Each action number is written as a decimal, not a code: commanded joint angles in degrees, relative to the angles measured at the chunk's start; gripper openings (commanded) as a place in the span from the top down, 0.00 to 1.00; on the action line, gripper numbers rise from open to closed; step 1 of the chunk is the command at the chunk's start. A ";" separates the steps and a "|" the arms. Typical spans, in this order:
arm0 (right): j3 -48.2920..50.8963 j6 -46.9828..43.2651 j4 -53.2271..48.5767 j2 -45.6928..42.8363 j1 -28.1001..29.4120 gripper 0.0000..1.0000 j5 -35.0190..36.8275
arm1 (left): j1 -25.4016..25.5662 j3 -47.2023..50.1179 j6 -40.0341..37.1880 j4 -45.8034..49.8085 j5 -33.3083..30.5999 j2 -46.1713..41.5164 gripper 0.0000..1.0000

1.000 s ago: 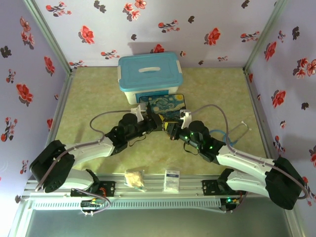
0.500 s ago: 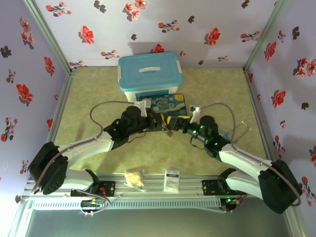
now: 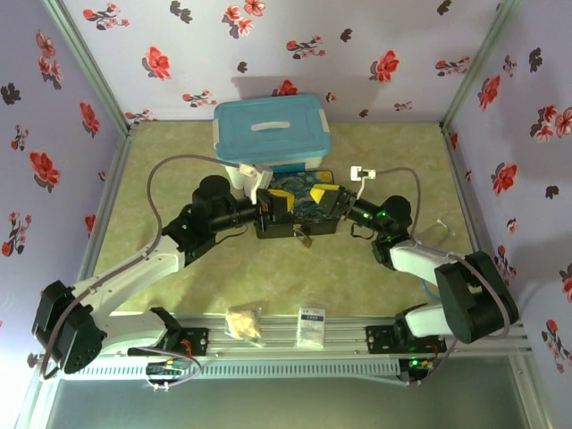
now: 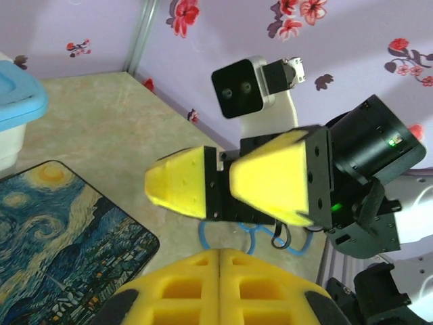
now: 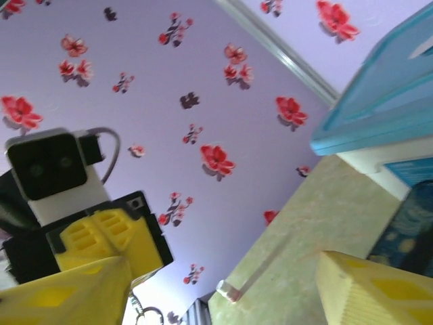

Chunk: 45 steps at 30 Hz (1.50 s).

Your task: Unlock the padlock with the key

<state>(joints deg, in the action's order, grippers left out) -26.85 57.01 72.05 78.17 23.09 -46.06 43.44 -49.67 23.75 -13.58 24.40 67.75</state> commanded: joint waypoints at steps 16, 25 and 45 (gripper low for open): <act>-1.15 -2.13 7.31 0.04 8.18 0.49 -0.28 | -1.20 2.40 11.42 -23.06 4.42 2.87 1.00; 0.45 -1.96 7.32 -3.98 8.98 0.54 8.64 | -1.17 4.75 13.76 -28.98 -0.01 3.22 1.00; -4.22 -2.59 7.36 -3.70 13.12 0.63 13.01 | -0.81 7.37 18.75 -37.69 -0.85 3.18 1.00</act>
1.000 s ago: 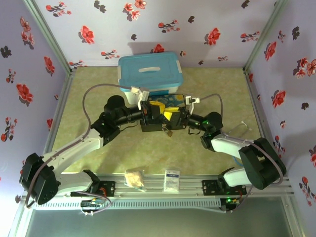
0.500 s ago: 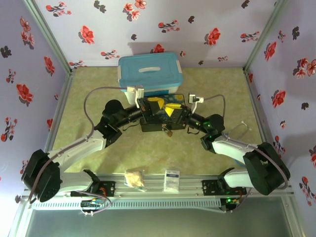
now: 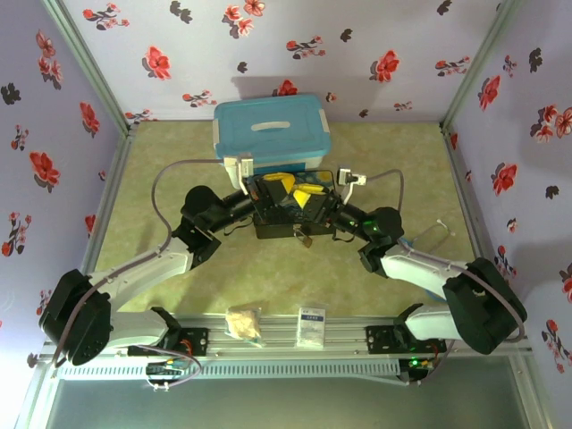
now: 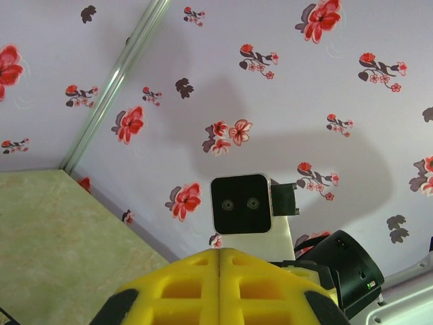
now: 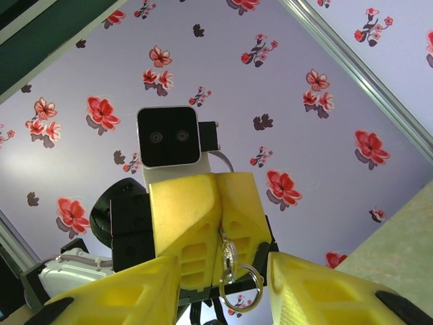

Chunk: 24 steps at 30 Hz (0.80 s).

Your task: Unlock the padlock with the key

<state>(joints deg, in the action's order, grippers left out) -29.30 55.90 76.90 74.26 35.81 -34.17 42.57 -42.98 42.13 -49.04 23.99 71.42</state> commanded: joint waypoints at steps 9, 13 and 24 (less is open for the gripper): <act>-3.57 -1.51 2.49 2.54 1.16 0.75 0.49 | 0.24 1.75 0.69 -3.28 -1.22 -0.78 1.00; -3.05 -1.93 2.48 2.32 1.21 0.80 1.09 | 0.23 1.94 0.33 -2.93 -1.55 -1.09 1.00; -1.77 -2.59 2.46 2.48 1.63 0.95 2.43 | 0.23 2.34 0.32 -3.00 -3.03 -1.08 1.00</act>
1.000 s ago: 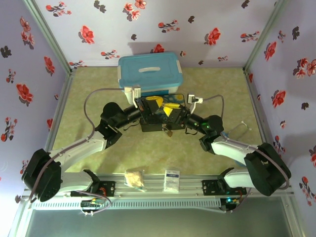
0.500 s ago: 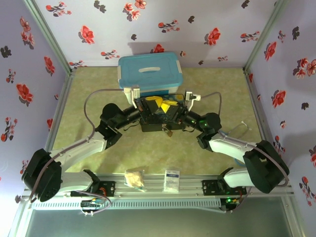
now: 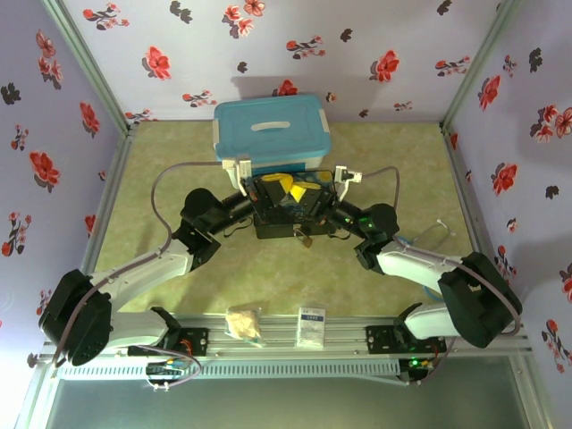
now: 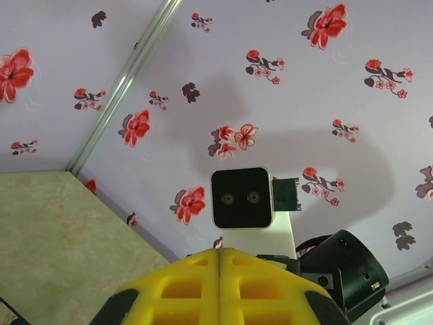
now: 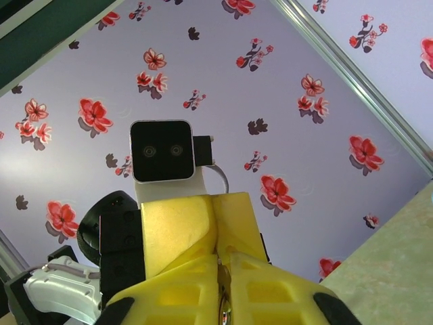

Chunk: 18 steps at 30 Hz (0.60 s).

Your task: Unlock the padlock with the key

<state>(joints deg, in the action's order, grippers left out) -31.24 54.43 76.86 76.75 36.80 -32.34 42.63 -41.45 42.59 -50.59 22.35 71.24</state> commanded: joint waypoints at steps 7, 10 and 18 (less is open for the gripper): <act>1.71 -1.44 2.51 -0.74 0.58 1.00 1.50 | -0.42 1.15 -0.67 2.47 -5.44 -2.28 0.78; 3.39 -0.45 1.64 -0.66 -0.41 1.00 2.74 | -0.45 0.00 -4.17 11.87 -9.92 -4.50 0.30; 4.99 -4.47 -21.15 -3.66 -3.66 1.00 5.21 | 3.18 -1.72 -2.55 35.71 -28.53 -6.74 0.04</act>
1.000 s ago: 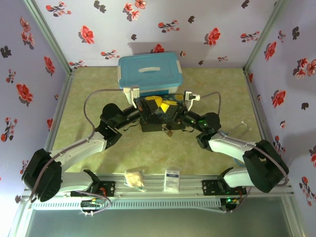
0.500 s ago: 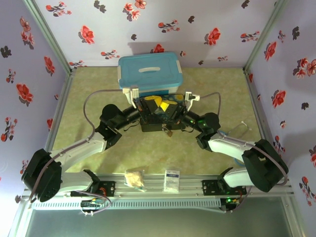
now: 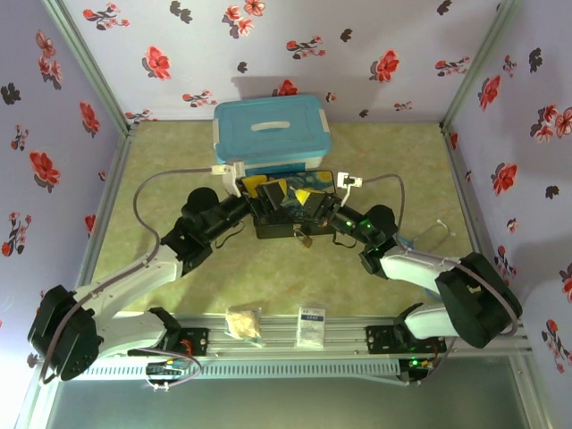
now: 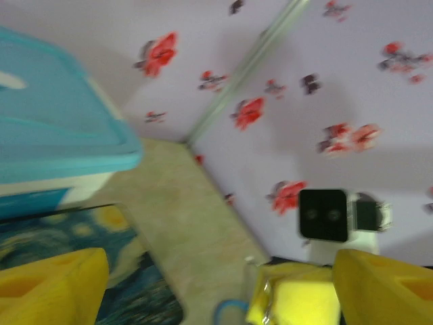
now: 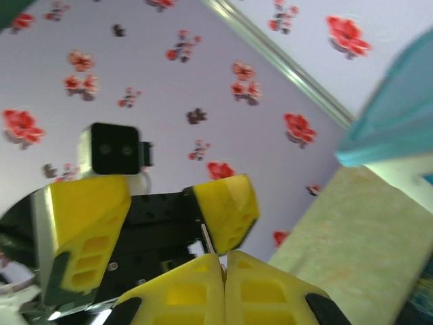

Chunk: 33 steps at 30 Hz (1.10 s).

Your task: Unlock the padlock with the key

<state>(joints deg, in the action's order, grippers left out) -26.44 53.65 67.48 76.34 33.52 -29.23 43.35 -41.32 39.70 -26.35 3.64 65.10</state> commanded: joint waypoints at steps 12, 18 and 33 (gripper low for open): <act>-4.64 -24.19 -71.64 -22.77 -0.30 1.00 23.20 | 20.00 4.28 17.15 10.39 -29.57 12.85 0.12; -4.02 -25.31 -77.85 -24.86 -0.29 1.00 25.54 | 20.43 3.98 24.29 -1.07 -27.14 25.32 0.15; 1.99 -25.12 -77.62 -33.24 -0.30 1.00 28.09 | 21.92 -4.59 37.89 11.37 -31.81 37.74 0.28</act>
<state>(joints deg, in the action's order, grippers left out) -25.71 28.88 -9.98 44.53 33.26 -2.81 64.16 -43.81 72.44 -19.29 -25.67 101.06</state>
